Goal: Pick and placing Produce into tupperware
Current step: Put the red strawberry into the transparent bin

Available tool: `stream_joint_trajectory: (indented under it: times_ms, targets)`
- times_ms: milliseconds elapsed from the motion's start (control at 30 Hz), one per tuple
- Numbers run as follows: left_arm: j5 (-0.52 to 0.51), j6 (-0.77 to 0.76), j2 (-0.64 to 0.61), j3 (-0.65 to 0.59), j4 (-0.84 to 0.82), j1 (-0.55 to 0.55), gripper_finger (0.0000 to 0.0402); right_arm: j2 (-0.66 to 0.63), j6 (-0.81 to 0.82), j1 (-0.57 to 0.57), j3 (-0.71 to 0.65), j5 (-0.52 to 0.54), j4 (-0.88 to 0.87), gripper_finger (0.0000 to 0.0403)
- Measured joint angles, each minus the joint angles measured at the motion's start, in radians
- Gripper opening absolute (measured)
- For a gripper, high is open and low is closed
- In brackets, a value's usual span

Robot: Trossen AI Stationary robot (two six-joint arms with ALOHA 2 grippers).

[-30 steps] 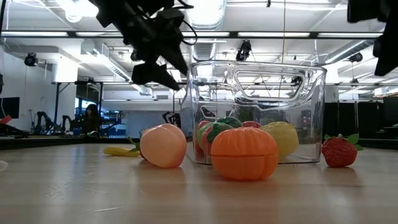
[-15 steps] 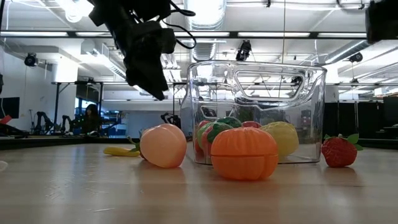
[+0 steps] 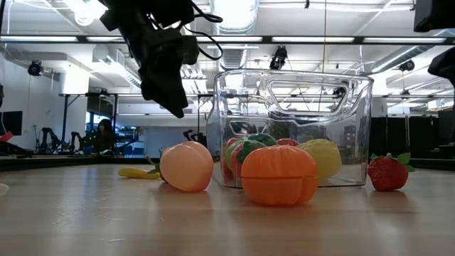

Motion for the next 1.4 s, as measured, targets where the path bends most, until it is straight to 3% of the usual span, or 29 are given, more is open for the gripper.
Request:
stream_joint_trajectory:
  times_ms: [200,567,1067,1400]
  targets:
    - [-0.004,-0.027,0.000,0.000,0.002,0.000,0.0216,0.055,0.000,-0.004,0.004,0.002,0.019,0.0231]
    - [-0.010,-0.027,0.000,0.000,0.005,0.000,0.0216,0.068,-0.044,-0.042,0.003,0.156,0.156,0.0232]
    - [-0.017,0.005,0.000,0.000,-0.003,0.000,0.0216,0.124,-0.019,-0.101,-0.006,0.158,0.188,0.0317]
    - [-0.022,0.009,0.000,0.000,-0.003,0.000,0.0216,0.124,-0.039,-0.132,-0.025,0.151,0.193,0.0314]
